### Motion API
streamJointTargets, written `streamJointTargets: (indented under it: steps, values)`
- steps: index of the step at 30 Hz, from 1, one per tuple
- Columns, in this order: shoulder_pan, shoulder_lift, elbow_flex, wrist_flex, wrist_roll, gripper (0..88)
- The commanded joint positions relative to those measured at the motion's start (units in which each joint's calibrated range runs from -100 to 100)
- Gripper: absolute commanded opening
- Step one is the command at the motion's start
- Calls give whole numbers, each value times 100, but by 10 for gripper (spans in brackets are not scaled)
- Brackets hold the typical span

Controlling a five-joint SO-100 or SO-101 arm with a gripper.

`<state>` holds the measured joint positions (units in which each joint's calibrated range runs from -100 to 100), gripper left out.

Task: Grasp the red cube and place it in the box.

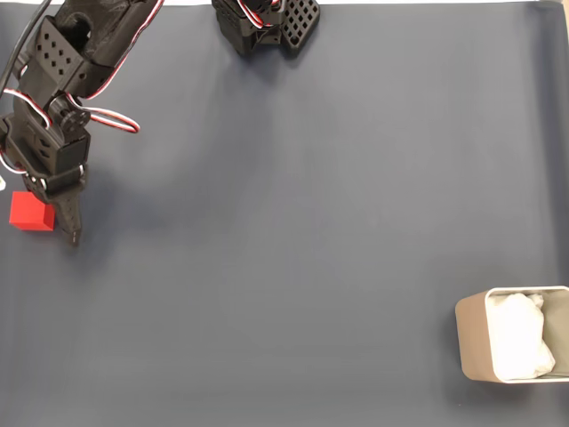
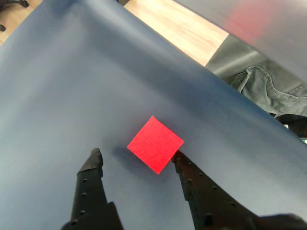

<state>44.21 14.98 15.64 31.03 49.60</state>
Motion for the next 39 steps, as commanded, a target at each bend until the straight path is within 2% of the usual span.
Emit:
streamJointTargets:
  steps: [1, 39]
  values:
    - [-4, -8, -323, -94, 20, 336]
    - [-444, 166, -789, -611, -176, 351]
